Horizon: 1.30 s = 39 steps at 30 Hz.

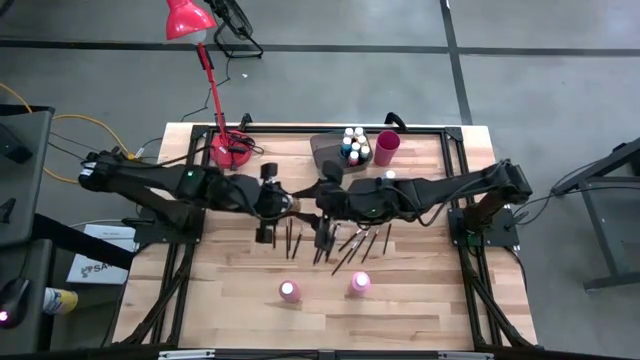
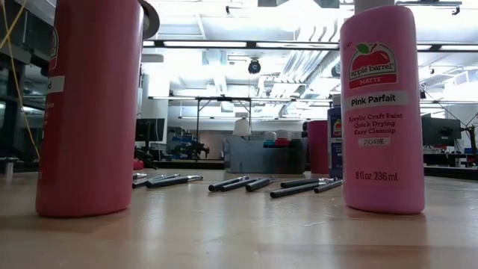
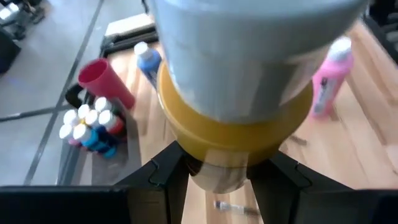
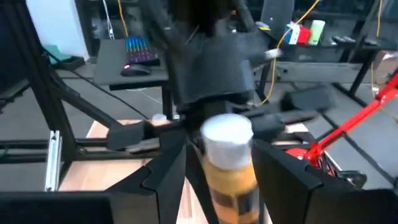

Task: Pick & Place Paint Supplies
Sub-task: Put the small dark yellow paint bottle into the black bin

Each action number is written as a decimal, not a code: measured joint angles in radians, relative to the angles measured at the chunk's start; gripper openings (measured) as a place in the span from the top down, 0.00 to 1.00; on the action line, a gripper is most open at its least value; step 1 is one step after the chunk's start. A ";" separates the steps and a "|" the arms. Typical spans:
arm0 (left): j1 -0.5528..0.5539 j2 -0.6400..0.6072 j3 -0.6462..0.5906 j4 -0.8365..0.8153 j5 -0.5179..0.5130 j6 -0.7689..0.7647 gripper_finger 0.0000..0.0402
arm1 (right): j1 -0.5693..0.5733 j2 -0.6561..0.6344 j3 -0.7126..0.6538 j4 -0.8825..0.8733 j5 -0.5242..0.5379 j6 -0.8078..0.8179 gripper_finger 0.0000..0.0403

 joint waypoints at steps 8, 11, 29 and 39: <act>0.011 0.034 -0.001 0.013 0.056 0.000 0.64 | -0.008 0.035 0.001 0.029 0.002 -0.009 0.56; 0.010 0.040 0.002 0.024 0.069 -0.002 0.64 | -0.010 0.042 0.000 0.030 -0.007 -0.006 0.56; 0.011 0.037 0.001 0.003 0.068 0.029 0.64 | -0.010 0.040 0.000 0.010 0.016 0.029 0.72; 0.010 -0.028 0.001 -0.152 -0.107 0.090 0.53 | -0.044 0.023 0.001 -0.110 0.285 0.141 0.72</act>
